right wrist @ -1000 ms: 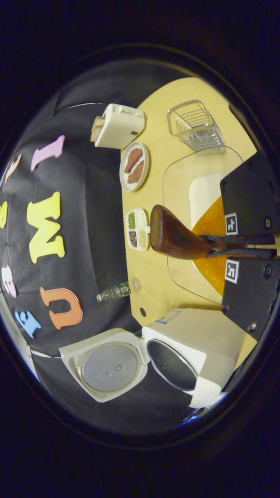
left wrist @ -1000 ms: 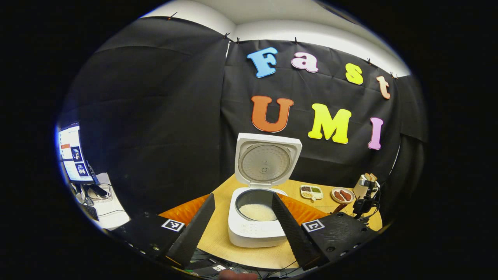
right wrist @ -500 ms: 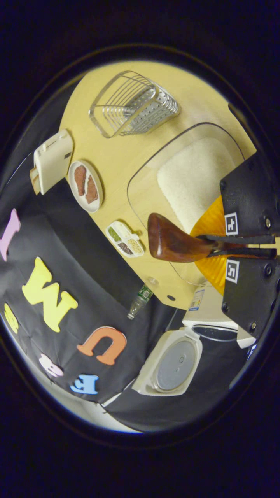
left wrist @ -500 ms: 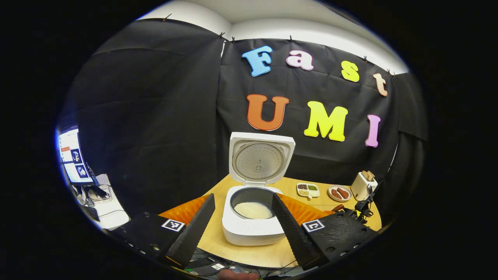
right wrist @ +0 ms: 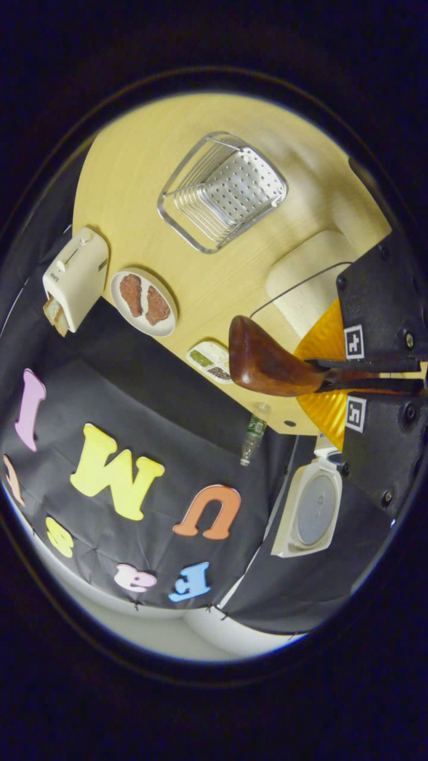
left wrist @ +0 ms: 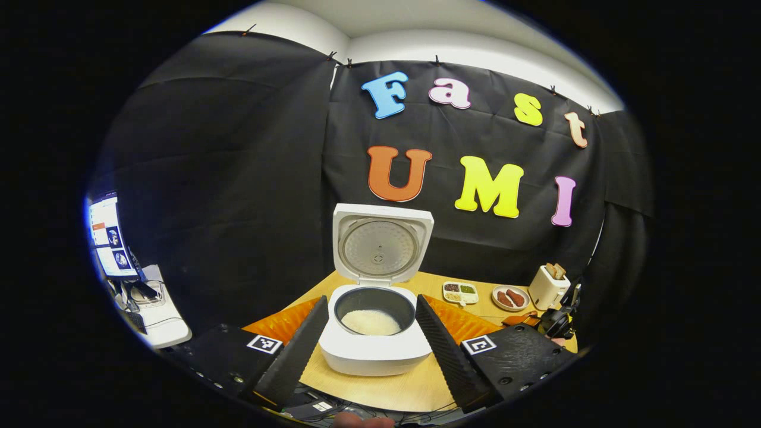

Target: Close the left gripper, press the button to open the rice cooker; take a wooden spoon from the chopstick holder with the right hand, scoop a spoonful of rice and pour it into the rice cooker, then put the wooden spoon back into the chopstick holder.

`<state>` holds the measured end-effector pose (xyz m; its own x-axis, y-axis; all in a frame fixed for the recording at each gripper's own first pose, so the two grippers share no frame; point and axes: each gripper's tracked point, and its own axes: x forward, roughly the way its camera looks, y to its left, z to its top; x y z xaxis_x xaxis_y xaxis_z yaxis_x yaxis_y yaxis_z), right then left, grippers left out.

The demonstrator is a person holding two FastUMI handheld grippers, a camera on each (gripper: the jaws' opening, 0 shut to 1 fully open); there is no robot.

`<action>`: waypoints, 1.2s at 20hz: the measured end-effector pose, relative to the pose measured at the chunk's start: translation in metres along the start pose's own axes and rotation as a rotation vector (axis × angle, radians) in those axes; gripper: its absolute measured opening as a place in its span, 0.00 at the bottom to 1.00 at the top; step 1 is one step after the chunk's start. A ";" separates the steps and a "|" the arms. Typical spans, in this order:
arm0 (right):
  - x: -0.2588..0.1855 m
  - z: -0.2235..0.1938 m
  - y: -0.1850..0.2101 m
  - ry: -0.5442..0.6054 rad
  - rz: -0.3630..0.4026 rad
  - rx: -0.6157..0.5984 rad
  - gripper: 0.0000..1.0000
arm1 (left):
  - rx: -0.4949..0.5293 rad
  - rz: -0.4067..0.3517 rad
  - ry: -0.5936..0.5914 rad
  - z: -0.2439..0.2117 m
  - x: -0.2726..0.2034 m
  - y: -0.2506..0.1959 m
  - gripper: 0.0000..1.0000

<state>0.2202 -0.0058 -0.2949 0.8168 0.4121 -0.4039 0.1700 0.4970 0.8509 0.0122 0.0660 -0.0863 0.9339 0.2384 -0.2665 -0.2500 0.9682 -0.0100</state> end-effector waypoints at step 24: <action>0.089 -0.115 0.267 0.121 0.238 -0.416 0.12 | 0.012 0.129 -0.097 -0.002 -0.043 0.071 0.94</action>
<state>0.2750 0.2510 -0.1425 0.7320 0.6249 -0.2714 -0.2686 0.6309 0.7279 -0.0461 0.1246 -0.0777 0.9146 0.3668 -0.1705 -0.3673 0.9296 0.0295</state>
